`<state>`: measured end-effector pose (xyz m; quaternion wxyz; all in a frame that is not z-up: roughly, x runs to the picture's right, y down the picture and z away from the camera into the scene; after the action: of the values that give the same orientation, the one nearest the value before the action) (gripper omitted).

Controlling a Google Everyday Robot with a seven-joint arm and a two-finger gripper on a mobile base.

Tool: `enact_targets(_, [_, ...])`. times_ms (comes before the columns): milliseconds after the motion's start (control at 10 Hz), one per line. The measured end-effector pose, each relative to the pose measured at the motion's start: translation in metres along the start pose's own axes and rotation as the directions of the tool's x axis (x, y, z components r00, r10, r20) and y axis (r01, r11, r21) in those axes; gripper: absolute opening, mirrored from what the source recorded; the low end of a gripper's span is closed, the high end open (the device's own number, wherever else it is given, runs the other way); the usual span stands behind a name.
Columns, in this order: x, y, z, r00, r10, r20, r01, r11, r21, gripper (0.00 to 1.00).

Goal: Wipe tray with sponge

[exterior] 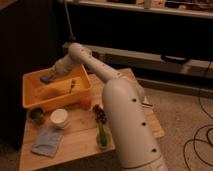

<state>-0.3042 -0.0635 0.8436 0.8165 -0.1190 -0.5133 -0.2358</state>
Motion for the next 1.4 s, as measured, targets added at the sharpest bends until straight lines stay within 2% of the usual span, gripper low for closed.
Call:
enact_targets(200, [-0.004, 0.042, -0.019, 1.000, 0.009, 0.013, -0.008, 1.000, -0.018, 0.09])
enact_targets(300, [-0.006, 0.054, -0.026, 1.000, 0.013, 0.007, -0.013, 1.000, -0.020, 0.09])
enact_targets(400, [-0.004, 0.067, -0.035, 0.999, 0.040, -0.016, -0.040, 0.999, -0.013, 0.09])
enact_targets(600, [0.013, 0.074, -0.048, 0.995, 0.081, -0.050, -0.081, 0.997, 0.007, 0.09])
enact_targets(700, [0.024, 0.071, -0.051, 0.993, 0.095, -0.064, -0.094, 0.995, 0.010, 0.09])
enact_targets(900, [0.042, 0.056, -0.043, 0.990, 0.110, -0.083, -0.109, 0.994, 0.009, 0.09])
enact_targets(1100, [0.054, 0.024, -0.022, 0.990, 0.108, -0.092, -0.108, 0.994, 0.002, 0.09])
enact_targets(1400, [0.051, -0.011, 0.005, 0.995, 0.070, -0.066, -0.071, 0.997, -0.011, 0.09])
